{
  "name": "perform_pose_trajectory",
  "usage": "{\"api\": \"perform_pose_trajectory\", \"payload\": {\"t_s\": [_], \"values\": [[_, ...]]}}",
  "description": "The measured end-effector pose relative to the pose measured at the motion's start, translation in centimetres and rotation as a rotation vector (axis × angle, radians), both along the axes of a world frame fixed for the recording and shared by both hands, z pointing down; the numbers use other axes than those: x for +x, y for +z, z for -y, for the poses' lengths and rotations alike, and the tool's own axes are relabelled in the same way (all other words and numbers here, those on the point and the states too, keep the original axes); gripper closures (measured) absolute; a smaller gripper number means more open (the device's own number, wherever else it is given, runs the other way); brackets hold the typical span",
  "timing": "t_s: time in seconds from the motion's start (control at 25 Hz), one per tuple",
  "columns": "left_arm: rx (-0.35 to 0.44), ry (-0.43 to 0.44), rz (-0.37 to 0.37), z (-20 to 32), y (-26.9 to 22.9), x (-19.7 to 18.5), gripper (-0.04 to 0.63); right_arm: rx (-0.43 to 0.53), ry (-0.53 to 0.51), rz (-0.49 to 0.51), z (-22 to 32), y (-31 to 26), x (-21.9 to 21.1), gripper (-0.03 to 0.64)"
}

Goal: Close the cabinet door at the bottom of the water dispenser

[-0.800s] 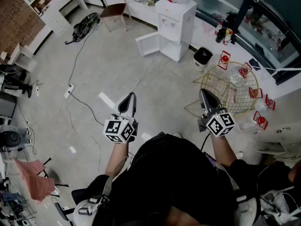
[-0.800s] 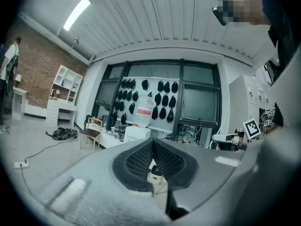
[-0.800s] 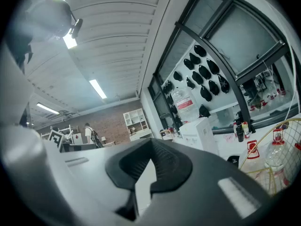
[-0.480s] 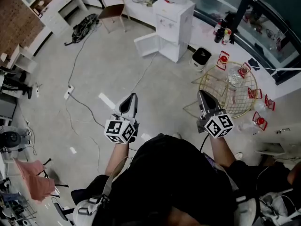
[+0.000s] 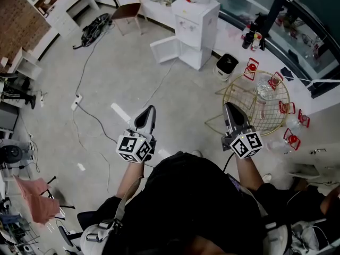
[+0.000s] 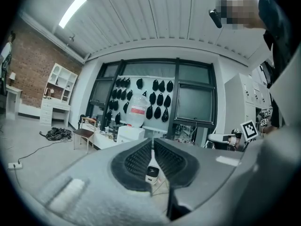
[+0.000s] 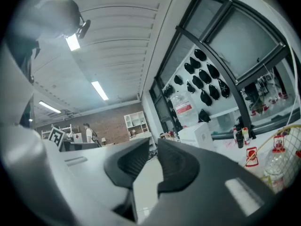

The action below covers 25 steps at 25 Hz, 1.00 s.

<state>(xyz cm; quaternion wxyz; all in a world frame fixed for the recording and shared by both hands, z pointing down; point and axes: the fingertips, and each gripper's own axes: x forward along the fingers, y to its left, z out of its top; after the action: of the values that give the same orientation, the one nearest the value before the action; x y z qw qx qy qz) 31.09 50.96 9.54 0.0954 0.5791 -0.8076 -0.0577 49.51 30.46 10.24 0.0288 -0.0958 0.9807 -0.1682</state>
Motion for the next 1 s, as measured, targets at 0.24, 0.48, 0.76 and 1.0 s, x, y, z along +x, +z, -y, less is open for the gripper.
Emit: {"api": "perform_pose_trajectory", "payload": {"t_s": [0.24, 0.48, 0.76, 1.0], "values": [[-0.003, -0.088, 0.039, 2.0, -0.4, -0.1, 0.162, 0.15, 0.113, 0.007, 2.4, -1.5, 1.7, 0.209], [-0.007, -0.126, 0.039, 3.5, -0.5, 0.9, 0.092, 0.138, 0.107, 0.018, 4.1, -2.1, 3.1, 0.187], [-0.007, -0.151, 0.045, 4.1, -0.4, 1.6, 0.092, 0.137, 0.052, -0.01, 4.9, -0.4, 2.9, 0.187], [-0.016, -0.18, 0.035, 4.0, 0.0, -0.4, 0.093, 0.146, 0.004, -0.057, 5.0, 0.6, 0.5, 0.187]]}}
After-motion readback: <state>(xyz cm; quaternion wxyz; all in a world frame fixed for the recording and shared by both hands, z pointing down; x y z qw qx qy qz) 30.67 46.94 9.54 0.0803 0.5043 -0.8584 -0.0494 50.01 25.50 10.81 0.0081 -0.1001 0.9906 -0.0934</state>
